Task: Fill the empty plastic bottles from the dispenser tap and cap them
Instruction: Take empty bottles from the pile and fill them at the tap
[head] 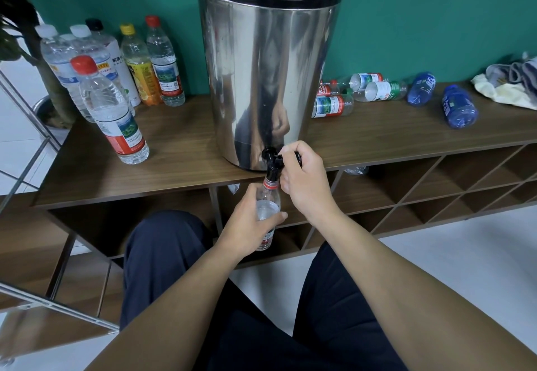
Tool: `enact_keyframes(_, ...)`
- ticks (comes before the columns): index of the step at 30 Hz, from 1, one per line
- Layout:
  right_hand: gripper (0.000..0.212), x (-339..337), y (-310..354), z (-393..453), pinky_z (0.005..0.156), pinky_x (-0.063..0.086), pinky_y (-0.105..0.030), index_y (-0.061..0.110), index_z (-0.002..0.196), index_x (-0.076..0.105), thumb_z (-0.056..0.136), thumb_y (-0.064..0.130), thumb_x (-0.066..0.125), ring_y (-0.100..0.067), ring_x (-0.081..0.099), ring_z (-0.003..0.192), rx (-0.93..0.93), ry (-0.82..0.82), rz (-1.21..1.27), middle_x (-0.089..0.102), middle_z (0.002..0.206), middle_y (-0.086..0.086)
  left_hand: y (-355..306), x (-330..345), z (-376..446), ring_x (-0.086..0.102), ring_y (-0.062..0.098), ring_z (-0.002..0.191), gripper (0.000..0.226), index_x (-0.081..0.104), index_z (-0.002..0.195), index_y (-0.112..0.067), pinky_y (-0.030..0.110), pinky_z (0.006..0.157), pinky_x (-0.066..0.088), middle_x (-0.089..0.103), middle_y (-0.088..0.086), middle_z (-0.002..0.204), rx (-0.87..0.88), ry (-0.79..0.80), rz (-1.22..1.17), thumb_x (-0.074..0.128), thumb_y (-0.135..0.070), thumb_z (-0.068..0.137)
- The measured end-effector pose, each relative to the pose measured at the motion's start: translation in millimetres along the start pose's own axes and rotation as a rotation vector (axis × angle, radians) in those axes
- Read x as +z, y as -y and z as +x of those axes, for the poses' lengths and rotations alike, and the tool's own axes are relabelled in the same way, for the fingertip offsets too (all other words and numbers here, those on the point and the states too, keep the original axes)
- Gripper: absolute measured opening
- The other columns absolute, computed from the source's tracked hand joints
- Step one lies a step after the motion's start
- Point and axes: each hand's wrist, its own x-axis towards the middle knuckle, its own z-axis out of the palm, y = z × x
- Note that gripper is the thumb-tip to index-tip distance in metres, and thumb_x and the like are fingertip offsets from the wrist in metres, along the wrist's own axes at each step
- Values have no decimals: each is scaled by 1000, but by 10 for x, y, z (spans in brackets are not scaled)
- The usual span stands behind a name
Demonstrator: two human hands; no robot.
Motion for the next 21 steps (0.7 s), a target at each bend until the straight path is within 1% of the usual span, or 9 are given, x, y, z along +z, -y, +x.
enact_keyframes(3,23,1,-1,-2,53,34,-33,13,97,58,115,26,54,-13,38,54,-5,-1,7,44,59,8,6,2,1,69,-3,110,49,53,124,-44,35,100,60,72,-16,120,-1,-5,5,90,-41,92)
enact_keyframes(9,21,9,4,-4,53,35,-31,15,96,60,114,24,55,-10,41,53,-4,-15,-3,45,57,12,5,6,-3,69,-3,108,47,54,123,-41,31,97,59,72,-16,117,11,-7,-7,90,-39,93)
enact_keyframes(16,21,7,12,-7,53,35,-31,15,96,59,114,24,54,-11,40,54,-2,-10,0,45,57,11,15,7,-2,70,-1,110,47,54,124,-41,34,100,60,72,-15,119,12,0,-22,90,-39,94)
enact_keyframes(19,21,6,18,-14,53,36,-30,16,96,59,115,24,54,-11,41,54,-4,-9,-6,45,58,11,9,7,-2,69,-2,109,48,53,125,-41,31,98,59,71,-15,119,11,2,-19,90,-39,94)
enact_keyframes(21,21,3,17,-16,53,36,-29,13,98,59,115,24,54,-11,40,54,-1,-7,1,44,58,11,9,6,1,69,-2,110,48,53,125,-42,29,97,58,71,-15,120,10,1,-22,89,-40,94)
